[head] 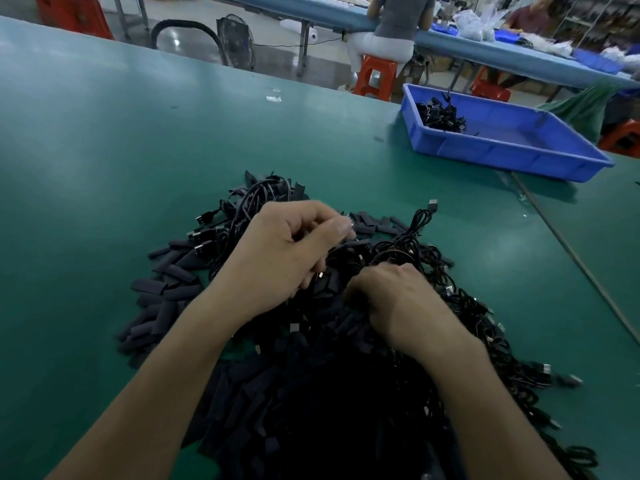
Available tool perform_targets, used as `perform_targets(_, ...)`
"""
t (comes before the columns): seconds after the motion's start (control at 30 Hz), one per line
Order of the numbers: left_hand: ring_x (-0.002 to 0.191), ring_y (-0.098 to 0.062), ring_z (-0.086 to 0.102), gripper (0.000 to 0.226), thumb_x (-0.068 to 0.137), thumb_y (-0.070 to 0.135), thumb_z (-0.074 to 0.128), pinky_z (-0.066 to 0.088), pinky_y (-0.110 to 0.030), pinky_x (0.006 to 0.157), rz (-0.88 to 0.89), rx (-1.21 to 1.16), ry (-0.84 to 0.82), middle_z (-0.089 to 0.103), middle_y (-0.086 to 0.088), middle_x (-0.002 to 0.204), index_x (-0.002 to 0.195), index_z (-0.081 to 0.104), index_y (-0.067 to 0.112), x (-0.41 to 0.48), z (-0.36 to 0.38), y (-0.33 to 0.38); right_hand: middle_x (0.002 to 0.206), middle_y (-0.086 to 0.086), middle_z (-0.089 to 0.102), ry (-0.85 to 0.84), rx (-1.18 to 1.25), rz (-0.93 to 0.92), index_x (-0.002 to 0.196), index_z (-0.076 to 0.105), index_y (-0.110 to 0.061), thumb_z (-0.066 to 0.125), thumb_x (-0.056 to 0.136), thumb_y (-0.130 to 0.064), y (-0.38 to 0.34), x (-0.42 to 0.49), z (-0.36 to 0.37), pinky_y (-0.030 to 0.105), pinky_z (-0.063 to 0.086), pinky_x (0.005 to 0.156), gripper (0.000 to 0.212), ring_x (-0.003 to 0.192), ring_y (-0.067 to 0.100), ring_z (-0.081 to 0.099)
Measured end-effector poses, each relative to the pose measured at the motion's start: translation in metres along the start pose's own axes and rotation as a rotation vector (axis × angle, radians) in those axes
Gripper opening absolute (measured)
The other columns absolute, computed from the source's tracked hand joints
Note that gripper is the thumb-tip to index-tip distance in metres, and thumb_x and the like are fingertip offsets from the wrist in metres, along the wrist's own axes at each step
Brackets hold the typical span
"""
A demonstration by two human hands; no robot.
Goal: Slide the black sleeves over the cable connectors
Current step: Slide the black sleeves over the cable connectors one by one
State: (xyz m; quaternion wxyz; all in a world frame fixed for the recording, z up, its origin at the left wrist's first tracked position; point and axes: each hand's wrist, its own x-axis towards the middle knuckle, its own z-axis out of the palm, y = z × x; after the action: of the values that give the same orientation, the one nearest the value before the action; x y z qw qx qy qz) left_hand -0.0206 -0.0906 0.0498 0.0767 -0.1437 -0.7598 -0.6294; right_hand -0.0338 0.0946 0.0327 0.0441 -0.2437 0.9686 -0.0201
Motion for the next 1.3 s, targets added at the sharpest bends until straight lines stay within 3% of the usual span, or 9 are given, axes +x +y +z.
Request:
perform_targets(0.17, 0.045, -0.014, 0.041, 0.028, 0.105, 0.03, 0.048, 0.036, -0.021, 0.046, -0.107, 0.068, -0.001, 0.047, 0.011, 0.051, 0.099, 0.075, 0.033, -0.002, -0.005, -0.007, 0.105, -0.006, 0.065, -0.067, -0.074, 0.097, 0.111, 0.065, -0.028, 0.048, 0.099, -0.017, -0.002, -0.001, 0.015, 0.033, 0.024, 0.082, 0.023, 0.101, 0.019, 0.06)
perform_targets(0.23, 0.052, -0.021, 0.033, 0.03, 0.105, 0.027, 0.044, 0.029, -0.031, 0.051, -0.151, 0.011, -0.015, 0.039, -0.006, 0.058, 0.103, 0.074, 0.033, 0.0, -0.006, -0.007, 0.111, -0.007, 0.061, -0.116, -0.07, 0.121, 0.116, 0.063, -0.027, 0.054, 0.1, -0.028, -0.001, 0.0, 0.015, 0.034, 0.023, 0.083, 0.018, 0.108, 0.019, 0.057)
perform_targets(0.3, 0.053, -0.023, 0.029, 0.033, 0.106, 0.016, 0.041, 0.023, -0.034, 0.047, -0.201, -0.081, -0.008, 0.036, -0.008, 0.062, 0.105, 0.071, 0.027, 0.001, -0.008, -0.005, 0.118, -0.007, 0.056, -0.177, -0.064, 0.121, 0.119, 0.061, -0.026, 0.062, 0.097, -0.039, -0.003, 0.0, 0.013, 0.034, 0.025, 0.084, 0.026, 0.116, 0.019, 0.053)
perform_targets(0.43, 0.047, -0.009, 0.048, 0.027, 0.106, 0.015, 0.045, 0.041, -0.018, 0.047, -0.162, -0.014, 0.01, 0.051, 0.008, 0.054, 0.126, 0.062, 0.023, 0.0, -0.011, -0.008, 0.114, -0.007, 0.052, -0.179, -0.056, 0.112, 0.117, 0.059, -0.026, 0.068, 0.092, -0.04, -0.004, -0.001, 0.017, 0.033, 0.026, 0.085, 0.03, 0.117, 0.018, 0.05)
perform_targets(0.67, 0.055, -0.008, 0.059, 0.015, 0.1, 0.013, 0.059, 0.048, -0.019, 0.048, -0.098, -0.055, 0.054, 0.067, 0.009, 0.069, 0.101, 0.061, 0.029, 0.0, -0.01, -0.013, 0.097, -0.008, 0.064, -0.036, 0.083, 0.139, 0.099, 0.066, -0.026, 0.073, 0.087, -0.042, -0.001, -0.006, 0.016, 0.031, 0.04, 0.076, 0.021, 0.091, 0.018, 0.062)
perform_targets(0.77, 0.054, -0.01, 0.059, 0.021, 0.099, 0.016, 0.062, 0.048, -0.018, 0.049, -0.091, -0.069, 0.056, 0.065, 0.008, 0.068, 0.099, 0.067, 0.036, -0.001, -0.009, -0.014, 0.094, -0.013, 0.069, 0.048, 0.174, 0.158, 0.096, 0.071, -0.031, 0.074, 0.087, -0.041, -0.002, -0.009, 0.016, 0.033, 0.048, 0.083, 0.014, 0.09, 0.014, 0.064)
perform_targets(0.9, 0.054, -0.012, 0.06, 0.029, 0.098, 0.02, 0.064, 0.05, -0.019, 0.052, -0.084, -0.049, 0.054, 0.069, -0.002, 0.072, 0.095, 0.07, 0.048, -0.002, -0.009, -0.015, 0.086, -0.017, 0.063, 0.091, 0.151, 0.07, 0.092, 0.066, -0.035, 0.072, 0.087, -0.045, -0.003, -0.009, 0.017, 0.032, 0.036, 0.083, 0.012, 0.089, 0.009, 0.056)
perform_targets(1.07, 0.056, -0.009, 0.062, 0.021, 0.095, 0.014, 0.068, 0.049, -0.019, 0.049, -0.105, -0.09, 0.045, 0.07, 0.002, 0.074, 0.102, 0.069, 0.034, -0.001, -0.01, -0.014, 0.073, -0.016, 0.054, -0.035, 0.209, -0.031, 0.086, 0.046, -0.037, 0.064, 0.091, -0.032, -0.01, -0.007, 0.01, 0.031, 0.028, 0.084, 0.019, 0.068, 0.002, 0.044)
perform_targets(1.3, 0.053, -0.009, 0.06, 0.015, 0.093, 0.012, 0.07, 0.048, -0.02, 0.046, -0.117, -0.101, 0.026, 0.072, -0.001, 0.072, 0.091, 0.059, 0.021, -0.002, -0.013, -0.011, 0.1, -0.02, 0.065, -0.058, 0.226, -0.023, 0.109, 0.069, -0.036, 0.06, 0.089, -0.014, -0.016, -0.004, 0.006, 0.032, 0.041, 0.096, 0.032, 0.1, 0.008, 0.06)
